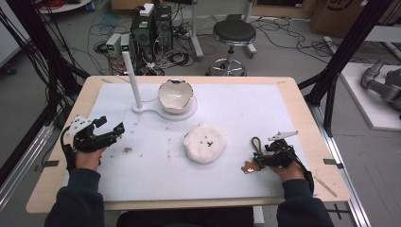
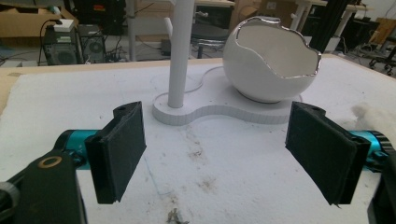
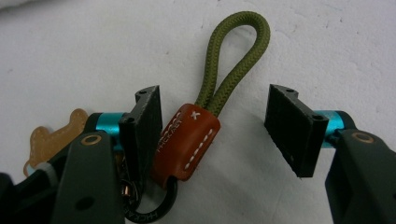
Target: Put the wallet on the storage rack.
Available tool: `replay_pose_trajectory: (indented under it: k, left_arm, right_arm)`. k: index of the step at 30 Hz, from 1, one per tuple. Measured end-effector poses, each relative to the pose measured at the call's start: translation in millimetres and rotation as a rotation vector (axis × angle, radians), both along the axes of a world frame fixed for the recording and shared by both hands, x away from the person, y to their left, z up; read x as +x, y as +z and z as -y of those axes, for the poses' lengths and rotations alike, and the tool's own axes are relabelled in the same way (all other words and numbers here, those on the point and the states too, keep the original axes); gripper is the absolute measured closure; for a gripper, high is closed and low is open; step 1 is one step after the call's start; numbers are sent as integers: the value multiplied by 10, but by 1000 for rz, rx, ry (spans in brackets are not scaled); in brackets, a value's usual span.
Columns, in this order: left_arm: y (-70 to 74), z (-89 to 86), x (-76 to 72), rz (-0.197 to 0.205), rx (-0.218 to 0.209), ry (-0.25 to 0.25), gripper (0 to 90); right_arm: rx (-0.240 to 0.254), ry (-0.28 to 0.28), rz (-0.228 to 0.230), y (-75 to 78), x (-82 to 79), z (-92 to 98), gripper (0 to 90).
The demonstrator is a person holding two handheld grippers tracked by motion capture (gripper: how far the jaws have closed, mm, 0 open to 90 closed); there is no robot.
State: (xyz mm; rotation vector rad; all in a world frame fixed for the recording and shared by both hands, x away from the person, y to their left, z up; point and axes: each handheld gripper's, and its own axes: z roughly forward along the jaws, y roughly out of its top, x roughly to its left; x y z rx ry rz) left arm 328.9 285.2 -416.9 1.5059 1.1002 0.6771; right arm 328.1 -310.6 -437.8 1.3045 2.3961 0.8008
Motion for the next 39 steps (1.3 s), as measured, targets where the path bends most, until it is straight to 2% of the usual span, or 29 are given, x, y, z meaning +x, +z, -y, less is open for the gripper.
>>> replay_pose_trajectory:
  k: [1, 4, 5, 6, 8, 9, 11, 14, 15, 17, 18, 19, 20, 21, 22, 23, 24, 25, 26, 27, 29, 30, 31, 32, 33, 34, 35, 39]
  left_arm:
    - [-2, -6, -2, -2, 3, 1, 199]
    - [-6, -11, -8, -5, 4, 5, 200]
    - [-7, -12, -9, -5, 4, 5, 201]
    - [-9, -14, -10, -6, 5, 4, 201]
    - [-12, -16, -12, -9, 5, 5, 201]
    - [-14, -18, -13, -10, 6, 7, 202]
    - [-15, -16, -12, -11, 5, 6, 202]
    - [-17, -9, -9, -12, 4, 2, 206]
    - [-16, -6, -7, -11, 5, 2, 212]
    - [-12, 0, -3, -10, -1, -4, 248]
    - [-8, 8, -1, -8, -21, -15, 262]
    - [-3, 19, 1, -6, -33, -28, 262]
    - [3, 33, 2, -4, -37, -38, 283]
    - [17, 61, 5, -1, -42, -56, 283]
    - [34, 90, 8, 3, -44, -70, 294]
    - [53, 121, 8, 10, -45, -83, 296]
    - [105, 192, 10, 22, -45, -117, 303]
    - [105, 192, 10, 22, -45, -117, 308]
    - [133, 233, 10, 28, -38, -135, 308]
    - [158, 272, 9, 32, -36, -154, 309]
    - [193, 336, 10, 42, -32, -183, 309]
    - [217, 372, 10, 47, -24, -197, 309]
    - [233, 398, 11, 48, -26, -206, 309]
    - [250, 423, 12, 52, -27, -218, 309]
    - [269, 446, 10, 57, -28, -222, 309]
    - [286, 466, 7, 62, -30, -231, 309]
    - [304, 481, 3, 67, -29, -238, 309]
    - [337, 528, -9, 80, -34, -244, 326]
  right_arm:
    - [-20, 4, 5, 2, -15, -20, 373]
    - [-24, -8, -8, 14, -17, -36, 405]
    - [-34, -13, -29, 41, -13, -53, 475]
    - [-34, -13, -29, 41, -13, -53, 475]
    - [-47, 6, -40, 66, -15, -68, 603]
    - [-41, 26, -43, 73, -25, -78, 714]
    - [-37, 26, -45, 73, -27, -80, 728]
    - [30, -1, -68, 68, -1, -23, 768]
    - [48, 5, -51, 66, 2, -15, 773]
    - [116, 21, -10, 97, 7, -18, 774]
    - [163, 49, 47, 153, 2, -45, 775]
    - [163, 49, 47, 153, 2, -45, 775]
    - [218, 66, 132, 248, -13, -101, 775]
    - [218, 66, 132, 248, -13, -101, 775]
    - [274, 83, 203, 338, -11, -193, 775]
    - [292, 99, 229, 362, 0, -235, 775]
    - [303, 111, 251, 379, 10, -279, 776]
    - [303, 111, 251, 379, 10, -279, 776]
    - [307, 120, 272, 396, 18, -328, 776]
    - [309, 144, 316, 440, 19, -427, 777]
    - [325, 164, 347, 490, 14, -507, 777]
    - [325, 164, 347, 490, 14, -507, 777]
    - [351, 184, 388, 561, 13, -618, 777]
    - [351, 184, 388, 561, 13, -618, 777]
    - [381, 206, 417, 616, 24, -721, 777]
    - [381, 206, 417, 616, 24, -721, 777]
    - [400, 224, 437, 660, 38, -831, 777]
    - [399, 246, 450, 688, 68, -979, 777]
